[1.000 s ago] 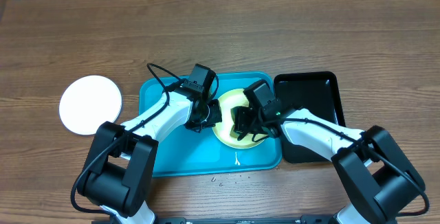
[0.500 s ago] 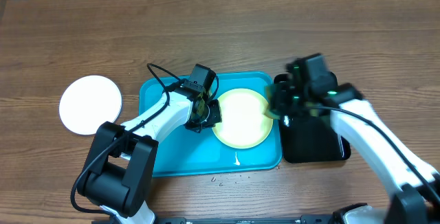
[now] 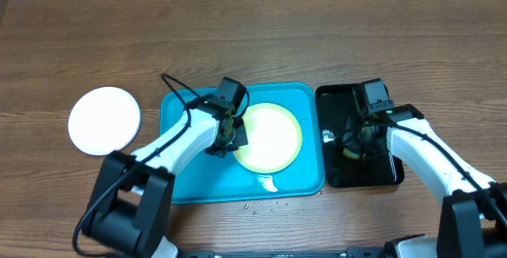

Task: Clean dirty plates on tray and stack at the side
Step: 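Return the sponge to the black tray with the right gripper, then lift the yellow plate off the teal tray and carry it left, left gripper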

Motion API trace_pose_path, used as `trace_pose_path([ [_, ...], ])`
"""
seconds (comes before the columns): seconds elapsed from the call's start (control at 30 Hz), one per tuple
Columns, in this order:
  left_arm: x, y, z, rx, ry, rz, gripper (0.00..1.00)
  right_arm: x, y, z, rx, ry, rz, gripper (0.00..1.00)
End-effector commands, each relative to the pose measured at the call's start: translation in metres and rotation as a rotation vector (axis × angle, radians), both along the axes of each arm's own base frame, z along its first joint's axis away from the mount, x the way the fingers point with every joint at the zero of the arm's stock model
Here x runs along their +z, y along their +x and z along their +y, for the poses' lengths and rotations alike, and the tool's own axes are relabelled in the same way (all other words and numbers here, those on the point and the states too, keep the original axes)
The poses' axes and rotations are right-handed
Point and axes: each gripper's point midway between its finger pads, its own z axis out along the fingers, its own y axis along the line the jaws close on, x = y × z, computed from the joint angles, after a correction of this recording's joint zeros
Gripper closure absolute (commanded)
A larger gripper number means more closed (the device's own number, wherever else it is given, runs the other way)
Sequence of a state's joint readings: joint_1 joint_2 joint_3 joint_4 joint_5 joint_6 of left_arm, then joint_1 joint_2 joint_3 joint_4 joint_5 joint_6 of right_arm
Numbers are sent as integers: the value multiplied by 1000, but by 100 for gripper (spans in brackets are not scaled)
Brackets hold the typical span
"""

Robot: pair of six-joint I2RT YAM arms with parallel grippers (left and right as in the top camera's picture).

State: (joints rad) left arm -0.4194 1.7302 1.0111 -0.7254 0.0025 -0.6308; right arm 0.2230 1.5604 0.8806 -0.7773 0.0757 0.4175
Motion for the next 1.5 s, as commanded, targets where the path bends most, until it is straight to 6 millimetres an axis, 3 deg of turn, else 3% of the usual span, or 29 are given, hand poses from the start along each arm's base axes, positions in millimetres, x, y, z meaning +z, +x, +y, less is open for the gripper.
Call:
trace_pose_path([
  [0.0,39,13,34,58,152,-171,96,2,7,-15,-21,-80,-31,93],
  [0.3,113,9,59,46,259,-387,96,4,13,-28,-44,-134,-57,81],
  [0.47,141,5,64,16,353,-495,96,5,18,-29,-55,-125,-76,62],
  [0.5,145,4,61,-2,367,-515,96,5,18,-29,-55,-124,-76,56],
  [0.6,160,3,50,-50,414,-588,96,5,16,-29,-55,-126,-71,7],
  [0.63,165,2,45,-70,437,-613,96,4,16,-29,-54,-127,-67,0],
  [0.9,214,-9,18,-234,712,-855,96,4,15,-29,-54,-127,-66,0],
  [1.17,270,-28,2,-263,961,-1094,96,5,16,-29,-55,-126,-69,0],
  [1.47,286,-36,-24,-412,1059,-1109,96,5,16,-29,-55,-126,-69,0],
])
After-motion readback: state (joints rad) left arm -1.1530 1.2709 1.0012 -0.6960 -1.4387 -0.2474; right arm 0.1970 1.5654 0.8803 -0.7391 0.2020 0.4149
